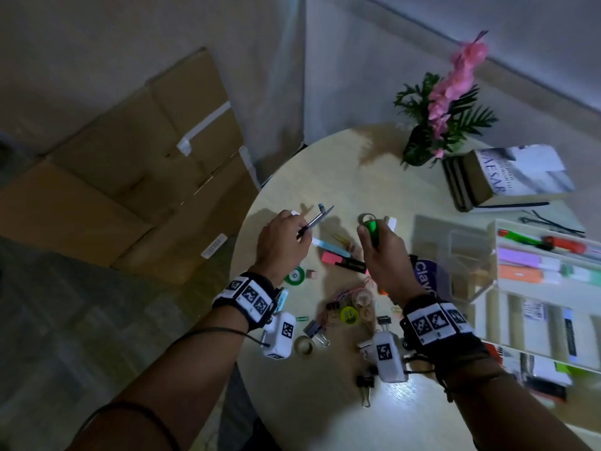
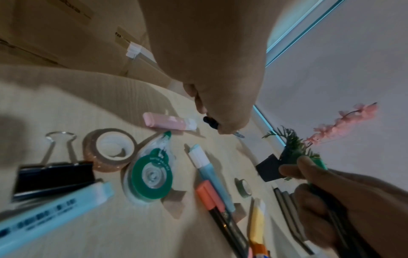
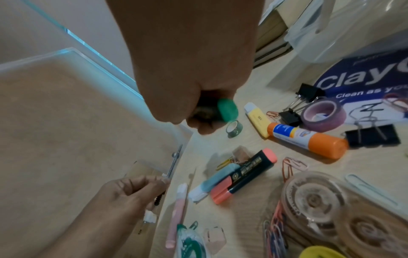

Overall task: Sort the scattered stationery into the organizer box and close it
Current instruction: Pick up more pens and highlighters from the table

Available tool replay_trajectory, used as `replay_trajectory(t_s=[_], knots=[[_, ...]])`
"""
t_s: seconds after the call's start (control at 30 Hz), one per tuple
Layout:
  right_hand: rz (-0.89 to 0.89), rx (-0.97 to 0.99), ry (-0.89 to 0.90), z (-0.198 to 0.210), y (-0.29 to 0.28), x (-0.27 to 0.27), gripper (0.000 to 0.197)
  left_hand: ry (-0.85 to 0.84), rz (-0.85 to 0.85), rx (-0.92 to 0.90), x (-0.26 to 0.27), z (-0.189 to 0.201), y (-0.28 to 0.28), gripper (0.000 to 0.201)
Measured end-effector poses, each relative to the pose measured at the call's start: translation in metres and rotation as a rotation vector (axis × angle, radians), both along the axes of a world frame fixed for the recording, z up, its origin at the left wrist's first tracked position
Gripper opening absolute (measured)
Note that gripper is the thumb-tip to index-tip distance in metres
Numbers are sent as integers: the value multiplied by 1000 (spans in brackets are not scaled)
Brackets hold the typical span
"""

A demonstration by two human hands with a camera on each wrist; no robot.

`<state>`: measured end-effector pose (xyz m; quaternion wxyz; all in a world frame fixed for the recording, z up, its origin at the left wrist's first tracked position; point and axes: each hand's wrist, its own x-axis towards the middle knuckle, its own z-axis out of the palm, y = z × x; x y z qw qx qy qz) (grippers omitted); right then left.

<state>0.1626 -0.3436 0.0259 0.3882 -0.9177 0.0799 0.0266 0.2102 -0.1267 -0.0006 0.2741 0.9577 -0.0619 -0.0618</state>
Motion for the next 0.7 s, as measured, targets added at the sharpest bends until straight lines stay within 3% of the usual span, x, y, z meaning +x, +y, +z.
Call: replay_trajectory(t_s=[0.13,0.23,0.37,0.47,0.7], knots=[[-11,121,81,28,-22,-30,33,-16,-89,-190,-5,18,-25,7],[-21,188,115,46,-53,-56,25,-82,-172,-317,-12,35,-57,6],[39,95,56,62,-109,-92,5,-140,-276,-369,-24,64,-112,10],[22,16,3,77,-153,-124,30,-164,-357,-384,-35,84,-158,12],[-347,39,-43,78,-256,-205,27,-186,-448,-259,-59,105,-252,18]])
